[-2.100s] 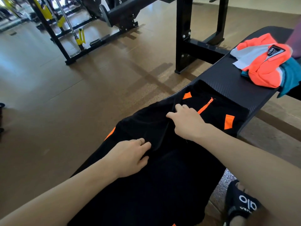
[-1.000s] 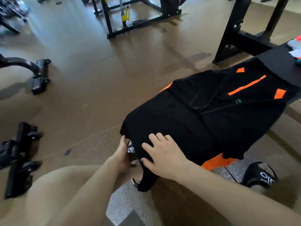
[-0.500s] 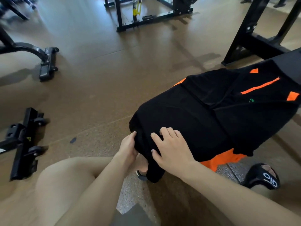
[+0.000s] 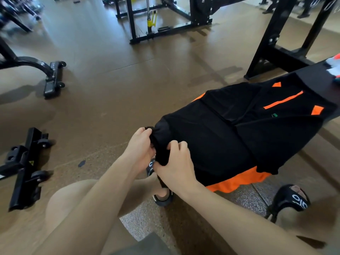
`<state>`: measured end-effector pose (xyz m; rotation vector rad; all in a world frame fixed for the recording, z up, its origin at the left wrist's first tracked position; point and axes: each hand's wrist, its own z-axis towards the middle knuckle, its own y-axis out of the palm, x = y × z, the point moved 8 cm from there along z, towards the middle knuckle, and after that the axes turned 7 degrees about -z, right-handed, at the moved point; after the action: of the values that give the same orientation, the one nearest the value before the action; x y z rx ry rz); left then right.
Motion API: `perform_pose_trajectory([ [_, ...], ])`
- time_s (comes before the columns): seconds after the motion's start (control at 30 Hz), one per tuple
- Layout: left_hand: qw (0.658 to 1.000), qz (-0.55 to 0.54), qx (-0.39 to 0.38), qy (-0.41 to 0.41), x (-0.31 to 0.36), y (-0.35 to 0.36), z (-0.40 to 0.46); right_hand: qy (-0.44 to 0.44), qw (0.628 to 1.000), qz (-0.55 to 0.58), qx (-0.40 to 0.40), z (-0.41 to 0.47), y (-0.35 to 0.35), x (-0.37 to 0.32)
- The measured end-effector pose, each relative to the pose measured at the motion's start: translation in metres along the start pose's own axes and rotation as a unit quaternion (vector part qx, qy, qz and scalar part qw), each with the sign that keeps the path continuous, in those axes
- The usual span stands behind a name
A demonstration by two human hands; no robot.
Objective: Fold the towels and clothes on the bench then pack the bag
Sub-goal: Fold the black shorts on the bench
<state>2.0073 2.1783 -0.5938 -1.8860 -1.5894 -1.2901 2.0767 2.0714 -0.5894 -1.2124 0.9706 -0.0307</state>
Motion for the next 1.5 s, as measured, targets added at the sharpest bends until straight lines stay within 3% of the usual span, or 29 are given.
perform_pose_trajectory([
  [0.13, 0.998, -0.06, -0.017, -0.029, 0.003, 0.018, -0.007, 0.004, 0.998, -0.003, 0.068, 0.004, -0.022, 0.001],
  [0.37, 0.992, -0.1, 0.0, -0.08, -0.008, 0.017, -0.005, 0.022, 0.998, 0.019, 0.046, 0.011, -0.023, 0.006],
  [0.53, 0.991, -0.045, -0.013, -0.129, -0.018, 0.022, 0.003, -0.036, 0.999, 0.006, 0.038, 0.008, -0.033, -0.006],
  [0.63, 0.988, 0.033, 0.03, -0.145, -0.022, 0.019, 0.011, -0.079, 0.996, -0.033, 0.035, 0.007, -0.04, -0.014],
  [0.87, 0.994, 0.034, 0.102, -0.036, 0.012, 0.028, 0.043, -0.002, 0.998, 0.03, -0.056, 0.018, -0.062, 0.021],
  [1.0, 0.989, 0.1, 0.081, 0.069, 0.039, 0.065, 0.045, 0.063, 0.99, 0.103, -0.078, 0.03, -0.09, 0.054],
  [1.2, 0.902, 0.322, 0.001, 0.287, 0.089, 0.163, 0.038, 0.162, 0.967, 0.187, -0.06, 0.046, -0.153, 0.125],
  [1.33, 0.843, 0.408, -0.073, 0.343, 0.091, 0.247, 0.033, 0.199, 0.966, 0.16, -0.039, 0.053, -0.196, 0.19],
  [1.5, 0.771, 0.514, -0.132, 0.351, 0.069, 0.343, 0.052, 0.206, 0.974, 0.091, -0.038, 0.064, -0.24, 0.268],
])
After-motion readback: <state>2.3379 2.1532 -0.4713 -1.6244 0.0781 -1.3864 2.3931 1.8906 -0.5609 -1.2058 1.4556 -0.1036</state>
